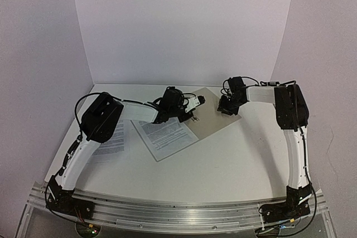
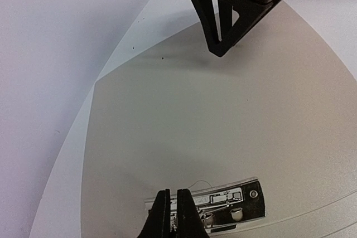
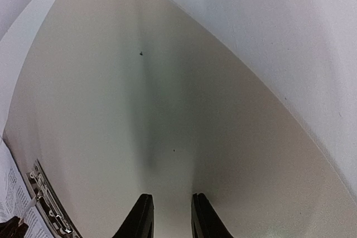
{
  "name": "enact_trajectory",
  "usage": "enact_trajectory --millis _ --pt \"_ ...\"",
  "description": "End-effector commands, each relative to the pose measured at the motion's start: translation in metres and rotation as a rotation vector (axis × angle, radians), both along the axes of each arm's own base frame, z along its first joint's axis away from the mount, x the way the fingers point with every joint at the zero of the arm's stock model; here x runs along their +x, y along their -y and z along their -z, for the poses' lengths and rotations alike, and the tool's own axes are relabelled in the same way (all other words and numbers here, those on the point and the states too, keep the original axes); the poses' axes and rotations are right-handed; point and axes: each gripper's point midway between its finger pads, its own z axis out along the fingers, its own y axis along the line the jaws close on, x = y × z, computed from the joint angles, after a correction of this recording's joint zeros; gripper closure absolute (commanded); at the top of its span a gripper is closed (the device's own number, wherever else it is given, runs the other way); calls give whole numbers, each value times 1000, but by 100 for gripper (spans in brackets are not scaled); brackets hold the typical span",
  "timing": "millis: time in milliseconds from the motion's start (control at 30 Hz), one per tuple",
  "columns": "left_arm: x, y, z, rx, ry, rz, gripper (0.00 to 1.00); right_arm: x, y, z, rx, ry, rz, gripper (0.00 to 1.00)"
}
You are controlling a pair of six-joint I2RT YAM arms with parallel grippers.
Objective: Put the files into the folder
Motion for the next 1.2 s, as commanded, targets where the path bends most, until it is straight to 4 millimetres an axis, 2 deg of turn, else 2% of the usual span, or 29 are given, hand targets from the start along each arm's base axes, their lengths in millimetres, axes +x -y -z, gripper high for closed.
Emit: enact_trajectory --millis 0,100,233,433,533,667,767,900,1067,1167 --pt "-14 10 -43 -97 -51 74 100 -13 -1 -36 19 23 -24 75" --pt "-37 16 -52 -134 -159 166 100 -23 2 -49 20 29 -29 75" --pt "-56 21 -58 -146 -286 237 100 -39 4 -72 39 42 -37 75" --pt "-100 18 -55 -113 -464 389 100 -71 0 -77 93 -4 -77 75" --pt "-118 11 -53 -115 -550 407 100 -88 -6 -66 117 -53 -92 75" --pt "-137 9 -60 -143 -702 422 100 -109 -29 -38 146 -135 -137 75" --pt "-145 9 -60 -162 -789 425 100 -115 -44 -23 167 -165 -148 75" --pt "-147 6 -45 -161 -868 398 100 -117 -44 -8 123 -175 -130 77" --pt "-113 1 -27 -219 -986 294 100 -137 -32 22 77 -241 -112 78" --pt "-99 -3 -21 -238 -1015 258 100 -147 -26 31 58 -264 -105 78"
